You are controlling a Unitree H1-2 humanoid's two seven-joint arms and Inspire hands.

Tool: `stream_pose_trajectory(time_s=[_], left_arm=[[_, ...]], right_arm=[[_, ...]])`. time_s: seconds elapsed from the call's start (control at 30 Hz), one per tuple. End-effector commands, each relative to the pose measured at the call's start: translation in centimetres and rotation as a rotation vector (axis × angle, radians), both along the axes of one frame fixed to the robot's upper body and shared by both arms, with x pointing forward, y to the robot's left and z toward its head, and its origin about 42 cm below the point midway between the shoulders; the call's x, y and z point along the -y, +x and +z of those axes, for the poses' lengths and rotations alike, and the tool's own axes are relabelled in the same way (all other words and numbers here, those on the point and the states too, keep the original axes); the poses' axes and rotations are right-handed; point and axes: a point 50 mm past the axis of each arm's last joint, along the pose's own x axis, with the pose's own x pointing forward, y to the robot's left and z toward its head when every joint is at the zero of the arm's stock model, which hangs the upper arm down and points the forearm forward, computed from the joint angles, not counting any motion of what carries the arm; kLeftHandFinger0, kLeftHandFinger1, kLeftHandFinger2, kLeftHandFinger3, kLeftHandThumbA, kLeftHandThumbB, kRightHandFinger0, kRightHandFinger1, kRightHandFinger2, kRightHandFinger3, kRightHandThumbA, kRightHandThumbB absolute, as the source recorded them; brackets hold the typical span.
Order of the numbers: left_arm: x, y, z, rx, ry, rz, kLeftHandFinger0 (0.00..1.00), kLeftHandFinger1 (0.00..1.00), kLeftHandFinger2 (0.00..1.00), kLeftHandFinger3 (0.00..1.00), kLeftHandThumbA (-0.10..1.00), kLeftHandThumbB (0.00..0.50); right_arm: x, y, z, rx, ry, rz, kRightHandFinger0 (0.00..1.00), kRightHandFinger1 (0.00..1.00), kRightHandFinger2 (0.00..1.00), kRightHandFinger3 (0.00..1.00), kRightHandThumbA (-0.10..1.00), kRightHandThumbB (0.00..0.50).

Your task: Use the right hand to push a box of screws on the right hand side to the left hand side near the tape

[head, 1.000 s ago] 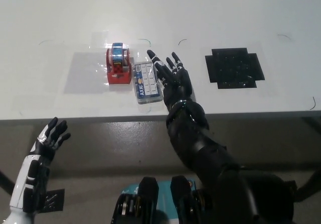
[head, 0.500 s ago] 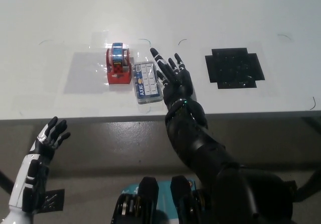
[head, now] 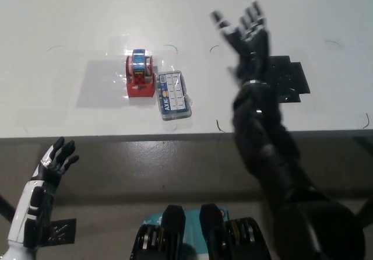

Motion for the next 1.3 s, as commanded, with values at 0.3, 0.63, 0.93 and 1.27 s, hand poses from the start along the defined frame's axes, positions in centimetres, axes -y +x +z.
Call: stream_pose_trajectory(time_s=[0.3, 0.63, 0.93, 1.27], left_arm=[[-1.0, -0.5, 1.5, 0.050, 0.064, 0.017, 1.00, 1.00, 1.00, 1.00, 1.00, 0.054], [-1.8, 0.9, 2.2, 0.065, 0.037, 0.020, 1.00, 1.00, 1.00, 1.00, 1.00, 0.062], [-2.1, 2.1, 3.0, 0.088, 0.039, 0.019, 1.00, 1.00, 1.00, 1.00, 1.00, 0.035], [-2.3, 3.4, 3.3, 0.081, 0.047, 0.031, 1.00, 1.00, 1.00, 1.00, 1.00, 0.067]], right_arm=[[6.0, -11.4, 3.9, 0.542, -0.257, -0.005, 1.00, 1.00, 1.00, 1.00, 1.00, 0.228], [11.1, -22.1, -4.4, 0.474, -0.424, 0.011, 1.00, 1.00, 1.00, 1.00, 1.00, 0.277], [13.2, -27.2, -9.5, 0.308, -0.475, 0.059, 1.00, 1.00, 1.00, 1.00, 1.00, 0.263], [12.3, -28.0, -14.8, 0.125, -0.506, 0.148, 1.00, 1.00, 1.00, 1.00, 1.00, 0.305]])
